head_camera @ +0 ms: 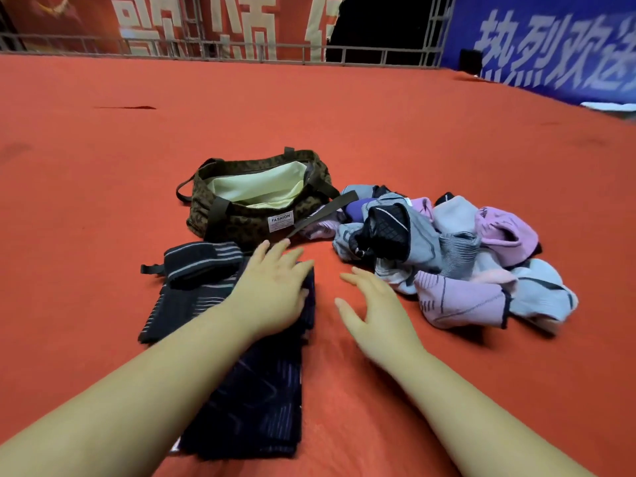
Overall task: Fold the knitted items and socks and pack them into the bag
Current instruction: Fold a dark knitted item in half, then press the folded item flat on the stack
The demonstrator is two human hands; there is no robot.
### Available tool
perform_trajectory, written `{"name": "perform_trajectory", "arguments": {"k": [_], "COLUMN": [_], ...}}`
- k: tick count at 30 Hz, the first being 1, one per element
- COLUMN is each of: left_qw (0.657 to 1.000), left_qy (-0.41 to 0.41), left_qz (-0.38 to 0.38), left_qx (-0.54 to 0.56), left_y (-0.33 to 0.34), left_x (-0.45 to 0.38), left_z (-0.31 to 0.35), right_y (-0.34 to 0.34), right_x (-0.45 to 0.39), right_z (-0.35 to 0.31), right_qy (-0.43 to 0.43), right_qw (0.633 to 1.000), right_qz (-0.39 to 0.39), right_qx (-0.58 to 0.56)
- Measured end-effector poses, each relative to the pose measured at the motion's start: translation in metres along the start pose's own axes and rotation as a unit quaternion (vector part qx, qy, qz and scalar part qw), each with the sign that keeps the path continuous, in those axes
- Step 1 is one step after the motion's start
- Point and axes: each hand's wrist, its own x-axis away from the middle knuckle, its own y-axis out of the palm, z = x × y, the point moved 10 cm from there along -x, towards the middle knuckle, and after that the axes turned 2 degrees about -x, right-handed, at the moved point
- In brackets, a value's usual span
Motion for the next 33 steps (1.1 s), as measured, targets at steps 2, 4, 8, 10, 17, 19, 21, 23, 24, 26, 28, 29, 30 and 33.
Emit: {"name": "perform_trajectory", "arguments": {"k": [2,4,8,10,17,19,21,23,24,26,28,29,30,33], "left_qw": [0.99,0.948,0.83,0.77,0.696,0.708,0.697,0.664,0.637,0.627,0.67,0.681,0.683,0.665], "left_qy": [0.03,0.01,-0.09,-0.125,-0.17,-0.189,-0.198,-0.217,-0.23,-0.261,-0.277,-0.269,-0.255,-0.206], "left_qz": [0.034,-0.009,-0.05,-0.045,-0.003,0.032,0.035,0.012,0.0,0.005,0.046,0.057,0.056,0.014], "left_qx": [0.137,0.317,0.548,0.624,0.698,0.679,0.688,0.715,0.735,0.734,0.687,0.679,0.683,0.718], "left_y": [-0.012,0.0,0.034,0.046,0.061,0.055,0.058,0.066,0.069,0.07,0.058,0.051,0.044,0.041], "left_x": [-0.009,-0.022,-0.049,-0.058,-0.069,-0.061,-0.05,-0.035,-0.026,-0.008,0.011,0.018,0.024,0.031], "left_z": [0.046,0.084,0.131,0.145,0.165,0.16,0.16,0.162,0.164,0.159,0.149,0.149,0.154,0.174], "right_y": [-0.055,-0.1,-0.157,-0.168,-0.167,-0.167,-0.168,-0.168,-0.166,-0.159,-0.151,-0.144,-0.136,-0.11], "right_x": [0.021,0.039,0.051,0.05,0.062,0.071,0.08,0.088,0.092,0.099,0.103,0.104,0.105,0.103], "right_z": [0.021,0.042,0.088,0.124,0.152,0.149,0.142,0.13,0.126,0.123,0.122,0.121,0.119,0.11], "right_qy": [-0.03,-0.031,0.043,0.117,0.097,0.103,0.101,0.09,0.091,0.1,0.111,0.117,0.122,0.121], "right_qw": [0.986,0.97,0.948,0.956,0.982,0.983,0.978,0.964,0.953,0.936,0.937,0.94,0.943,0.943], "right_qz": [0.14,0.212,0.247,0.187,0.145,0.15,0.163,0.184,0.189,0.202,0.208,0.201,0.186,0.133], "right_qx": [0.083,0.117,0.196,0.195,0.08,0.008,-0.087,-0.172,-0.218,-0.271,-0.258,-0.25,-0.247,-0.278]}}
